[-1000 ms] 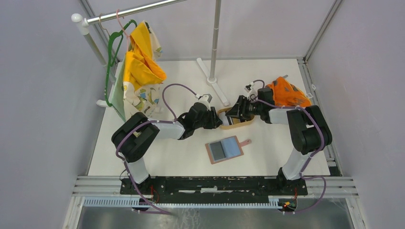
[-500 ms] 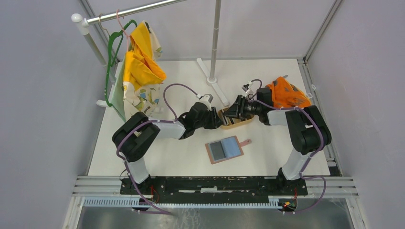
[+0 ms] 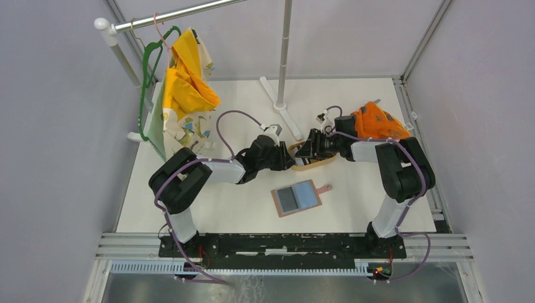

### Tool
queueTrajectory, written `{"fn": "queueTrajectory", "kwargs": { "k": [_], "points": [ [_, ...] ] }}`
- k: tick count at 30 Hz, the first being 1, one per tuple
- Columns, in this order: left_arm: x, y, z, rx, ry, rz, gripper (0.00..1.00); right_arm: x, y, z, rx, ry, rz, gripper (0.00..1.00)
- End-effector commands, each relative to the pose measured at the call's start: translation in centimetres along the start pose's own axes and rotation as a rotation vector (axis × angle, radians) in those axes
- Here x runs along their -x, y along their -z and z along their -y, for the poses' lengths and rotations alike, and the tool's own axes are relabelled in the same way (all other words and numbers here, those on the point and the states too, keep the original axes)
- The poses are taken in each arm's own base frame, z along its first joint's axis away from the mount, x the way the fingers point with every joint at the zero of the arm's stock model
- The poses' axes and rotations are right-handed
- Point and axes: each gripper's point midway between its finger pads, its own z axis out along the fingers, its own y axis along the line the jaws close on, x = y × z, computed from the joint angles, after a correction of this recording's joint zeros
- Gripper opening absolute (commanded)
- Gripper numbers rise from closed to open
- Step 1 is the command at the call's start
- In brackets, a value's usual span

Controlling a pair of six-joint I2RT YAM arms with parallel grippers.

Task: Put the credit cards into the card holder
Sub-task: Pick up the credit card from the storage box.

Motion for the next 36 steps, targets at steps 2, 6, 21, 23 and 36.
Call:
{"fn": "queueTrajectory", "kwargs": {
  "k": [2, 6, 21, 23, 36],
  "points": [
    [2.1, -0.4, 2.4, -0.085, -0.029, 0.052, 0.38, 0.8, -1.2, 1.0, -0.032, 0.048, -0.042, 0.55],
    [2.2, -0.2, 2.4, -0.085, -0.031, 0.057, 0.39, 0.9, -1.5, 1.2, -0.023, 0.063, -0.070, 0.54],
    [3.6, 2.1, 3.3, -0.093, -0.053, 0.095, 0.54, 2.2, -0.3, 0.3, 0.022, 0.093, -0.063, 0.50],
    [3.7, 2.6, 3.2, -0.090, -0.055, 0.100, 0.54, 2.4, 0.0, 0.1, 0.036, 0.091, -0.057, 0.50],
    [3.6, 6.4, 2.6, -0.060, -0.069, 0.133, 0.54, 1.1, -0.4, 1.5, -0.006, 0.131, -0.132, 0.49]
  ]
}}
